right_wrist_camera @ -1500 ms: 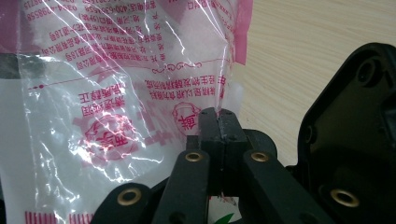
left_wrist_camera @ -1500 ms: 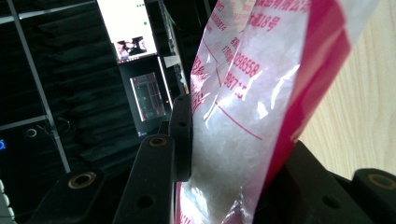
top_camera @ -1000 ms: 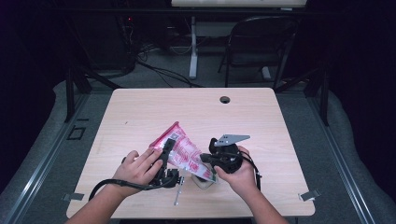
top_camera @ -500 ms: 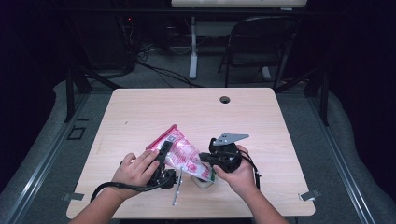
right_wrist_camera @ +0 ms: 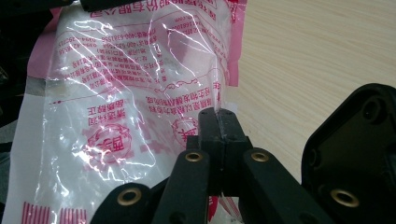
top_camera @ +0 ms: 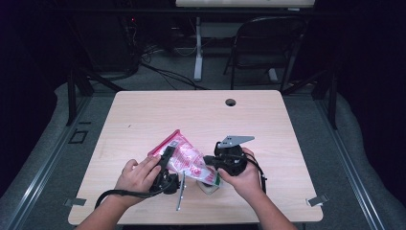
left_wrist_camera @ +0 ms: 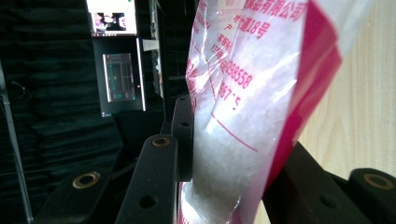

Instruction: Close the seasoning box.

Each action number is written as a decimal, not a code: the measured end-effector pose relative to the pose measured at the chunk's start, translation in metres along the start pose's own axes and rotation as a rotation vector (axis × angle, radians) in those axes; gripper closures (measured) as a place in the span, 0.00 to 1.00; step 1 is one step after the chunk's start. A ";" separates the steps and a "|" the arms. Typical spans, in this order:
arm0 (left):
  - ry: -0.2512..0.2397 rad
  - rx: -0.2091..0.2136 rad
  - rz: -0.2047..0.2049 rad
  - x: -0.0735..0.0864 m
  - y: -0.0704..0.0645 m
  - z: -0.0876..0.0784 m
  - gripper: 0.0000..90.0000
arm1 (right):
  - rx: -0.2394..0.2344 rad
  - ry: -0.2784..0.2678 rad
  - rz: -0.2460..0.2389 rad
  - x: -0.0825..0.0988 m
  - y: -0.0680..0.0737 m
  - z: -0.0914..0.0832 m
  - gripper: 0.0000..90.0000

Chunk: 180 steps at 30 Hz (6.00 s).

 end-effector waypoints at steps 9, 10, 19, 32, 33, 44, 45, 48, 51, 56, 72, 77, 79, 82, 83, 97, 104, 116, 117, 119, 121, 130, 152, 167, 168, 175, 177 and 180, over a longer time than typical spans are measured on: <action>0.006 0.023 -0.038 0.002 -0.004 0.000 0.82 | 0.000 0.013 -0.006 -0.002 0.000 0.001 1.00; 0.007 0.025 -0.051 0.003 -0.005 0.000 0.82 | -0.002 0.013 -0.007 -0.002 0.000 0.001 1.00; 0.007 0.027 -0.102 0.005 -0.009 0.000 0.82 | 0.004 0.019 -0.018 -0.005 0.002 0.001 1.00; 0.010 0.042 -0.160 0.006 -0.016 0.001 0.82 | 0.008 0.026 -0.026 -0.008 0.003 0.001 1.00; 0.009 0.043 -0.162 0.006 -0.016 0.001 0.82 | 0.008 0.025 -0.026 -0.008 0.003 0.001 1.00; 0.007 0.048 -0.179 0.006 -0.017 0.002 0.82 | 0.007 0.029 -0.027 -0.008 0.002 0.002 1.00; 0.006 0.054 -0.183 0.006 -0.017 0.002 0.82 | 0.007 0.030 -0.026 -0.008 0.002 0.002 1.00; 0.005 0.063 -0.192 0.007 -0.015 0.001 0.82 | 0.005 0.030 -0.026 -0.008 0.003 0.002 1.00; 0.008 0.066 -0.197 0.007 -0.014 0.001 0.82 | 0.003 0.035 -0.031 -0.009 0.003 0.001 1.00; 0.005 0.081 -0.223 0.008 -0.012 0.001 0.82 | -0.004 0.032 -0.029 -0.011 0.003 0.000 1.00; -0.010 0.136 -0.327 0.013 -0.007 0.003 0.82 | -0.025 0.062 -0.023 -0.018 0.002 0.000 1.00; -0.017 0.177 -0.370 0.015 -0.008 0.005 0.83 | -0.031 0.081 -0.022 -0.020 0.001 0.002 1.00; -0.017 0.190 -0.385 0.015 -0.009 0.006 0.83 | -0.029 0.076 -0.015 -0.020 0.000 0.002 1.00; -0.020 0.207 -0.414 0.016 -0.009 0.007 0.83 | -0.031 0.081 -0.011 -0.020 0.000 0.002 1.00; -0.023 0.211 -0.419 0.016 -0.009 0.008 0.83 | -0.032 0.085 -0.009 -0.020 0.000 0.003 1.00; -0.029 0.253 -0.471 0.017 -0.014 0.011 0.83 | -0.041 0.117 0.005 -0.019 -0.003 0.004 1.00; -0.030 0.259 -0.484 0.019 -0.014 0.011 0.83 | -0.039 0.087 0.011 -0.021 -0.003 0.002 0.96; -0.031 0.280 -0.524 0.022 -0.016 0.013 0.84 | -0.020 0.025 0.023 -0.024 -0.007 -0.010 0.91; -0.028 0.283 -0.531 0.023 -0.016 0.013 0.84 | -0.018 0.015 0.023 -0.025 -0.007 -0.013 0.91; -0.031 0.286 -0.547 0.024 -0.016 0.014 0.84 | -0.012 0.000 0.028 -0.027 -0.007 -0.016 0.91; -0.031 0.287 -0.560 0.025 -0.017 0.013 0.84 | -0.011 0.000 0.020 -0.027 -0.007 -0.018 0.91; -0.033 0.322 -0.636 0.032 -0.016 0.015 0.84 | -0.001 -0.016 0.022 -0.028 -0.009 -0.023 0.90; -0.040 0.406 -0.686 0.036 -0.030 0.021 0.89 | 0.013 -0.056 0.030 -0.028 -0.012 -0.031 0.89; -0.050 0.461 -0.757 0.044 -0.033 0.025 0.93 | 0.021 -0.071 0.036 -0.024 -0.014 -0.040 0.88; -0.050 0.461 -0.757 0.044 -0.033 0.025 0.93 | 0.021 -0.071 0.036 -0.024 -0.014 -0.040 0.88; -0.054 0.467 -0.782 0.047 -0.032 0.026 0.93 | 0.016 -0.046 0.010 -0.023 -0.012 -0.037 0.81; -0.053 0.472 -0.782 0.047 -0.032 0.026 0.93 | 0.017 -0.030 -0.001 -0.022 -0.011 -0.032 0.80; -0.056 0.474 -0.780 0.047 -0.033 0.026 0.93 | 0.019 -0.014 -0.013 -0.022 -0.010 -0.025 0.77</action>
Point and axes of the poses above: each handheld gripper's, and its own axes: z roughly forward along the jaws, x roughly out of its underside, y roughly to its left, the point moved 1 cm from there along z, roughly forward along the jaws, and after that the axes turned 3 degrees about -z, right-handed, at the moved point
